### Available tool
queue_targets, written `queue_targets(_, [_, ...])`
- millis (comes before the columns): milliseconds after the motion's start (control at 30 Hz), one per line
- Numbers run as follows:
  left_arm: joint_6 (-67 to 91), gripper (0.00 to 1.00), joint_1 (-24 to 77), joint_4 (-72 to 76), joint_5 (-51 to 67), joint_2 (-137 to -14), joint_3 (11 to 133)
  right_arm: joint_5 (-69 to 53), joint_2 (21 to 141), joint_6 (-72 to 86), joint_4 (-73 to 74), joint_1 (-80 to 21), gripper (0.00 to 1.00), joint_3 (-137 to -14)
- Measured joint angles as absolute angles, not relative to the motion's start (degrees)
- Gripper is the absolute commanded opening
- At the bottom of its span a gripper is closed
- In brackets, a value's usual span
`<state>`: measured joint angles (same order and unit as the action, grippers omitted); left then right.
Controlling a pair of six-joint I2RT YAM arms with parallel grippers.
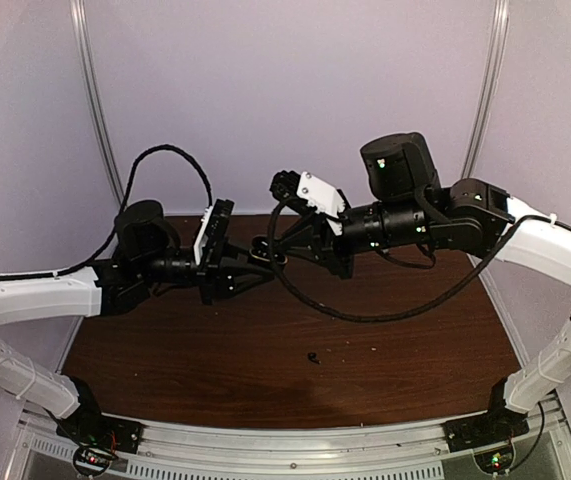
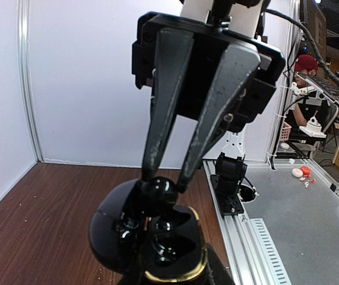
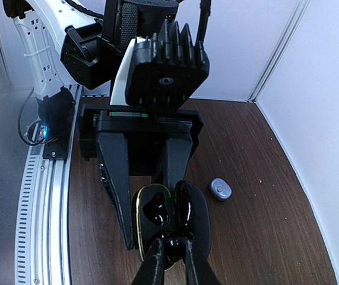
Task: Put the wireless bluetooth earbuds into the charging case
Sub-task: Adjust the right earbud in the right side groove of the charging case.
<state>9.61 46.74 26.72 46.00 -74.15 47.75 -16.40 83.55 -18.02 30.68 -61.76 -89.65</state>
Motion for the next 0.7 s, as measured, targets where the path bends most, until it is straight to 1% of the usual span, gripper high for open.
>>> queue_targets(333, [10.3,0.0,46.7,27.9,45.9,-73.8,47.2,-17.3,83.4,-18.1,30.7,-61.8,0.14,-89.5])
queue_targets(700, [10.6,0.0,46.7,30.2,46.4,-73.7,47.2,-21.1,82.6,-19.4,32.6,-61.8,0.17,-88.9])
